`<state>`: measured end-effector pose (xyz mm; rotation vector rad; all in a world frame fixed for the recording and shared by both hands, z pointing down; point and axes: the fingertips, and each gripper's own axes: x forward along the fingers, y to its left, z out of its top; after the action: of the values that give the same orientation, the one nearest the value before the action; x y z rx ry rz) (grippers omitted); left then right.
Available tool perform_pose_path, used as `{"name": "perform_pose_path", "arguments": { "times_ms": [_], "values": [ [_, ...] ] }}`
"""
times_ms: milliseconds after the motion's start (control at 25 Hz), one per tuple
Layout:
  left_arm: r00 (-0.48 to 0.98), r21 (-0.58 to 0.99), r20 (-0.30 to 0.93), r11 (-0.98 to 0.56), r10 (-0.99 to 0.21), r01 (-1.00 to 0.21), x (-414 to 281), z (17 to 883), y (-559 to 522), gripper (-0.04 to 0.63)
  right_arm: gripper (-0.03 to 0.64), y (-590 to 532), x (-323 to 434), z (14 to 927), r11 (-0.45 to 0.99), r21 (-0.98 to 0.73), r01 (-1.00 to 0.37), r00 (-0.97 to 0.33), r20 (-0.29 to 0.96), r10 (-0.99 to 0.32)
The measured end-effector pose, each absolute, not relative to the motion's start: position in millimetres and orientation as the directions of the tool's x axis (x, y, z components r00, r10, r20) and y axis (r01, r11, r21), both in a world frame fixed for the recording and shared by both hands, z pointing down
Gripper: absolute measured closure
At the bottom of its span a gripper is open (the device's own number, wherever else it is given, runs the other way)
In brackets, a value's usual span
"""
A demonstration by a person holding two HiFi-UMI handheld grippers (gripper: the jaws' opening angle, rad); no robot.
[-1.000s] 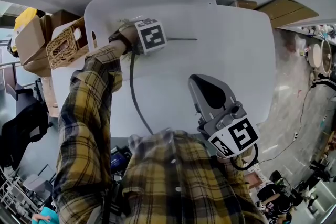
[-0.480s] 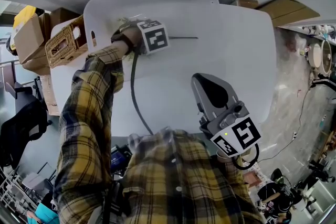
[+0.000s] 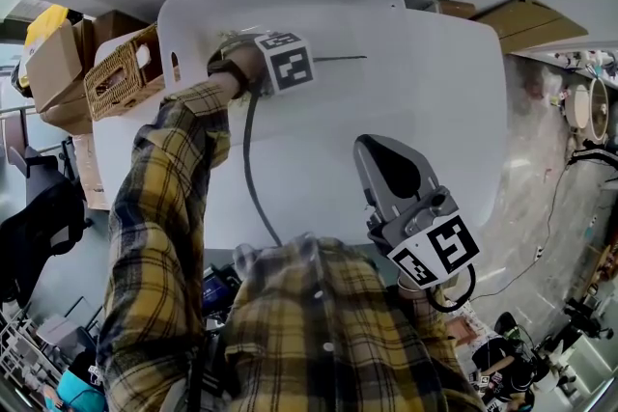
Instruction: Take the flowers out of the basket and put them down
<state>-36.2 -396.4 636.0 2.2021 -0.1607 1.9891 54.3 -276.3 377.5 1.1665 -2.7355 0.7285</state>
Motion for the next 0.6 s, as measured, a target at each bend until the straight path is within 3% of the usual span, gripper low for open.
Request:
{"name": "perform_pose_path", "arguments": {
  "times_ms": [600],
  "values": [
    [0.158, -0.086, 0.98, -0.971, -0.123, -0.224, -37.8, 561.4, -399.5, 0.557, 0.614, -248.1, 44.1, 351.6, 0.65, -0.376, -0.661, -0.744, 0.208, -0.636]
  ]
}}
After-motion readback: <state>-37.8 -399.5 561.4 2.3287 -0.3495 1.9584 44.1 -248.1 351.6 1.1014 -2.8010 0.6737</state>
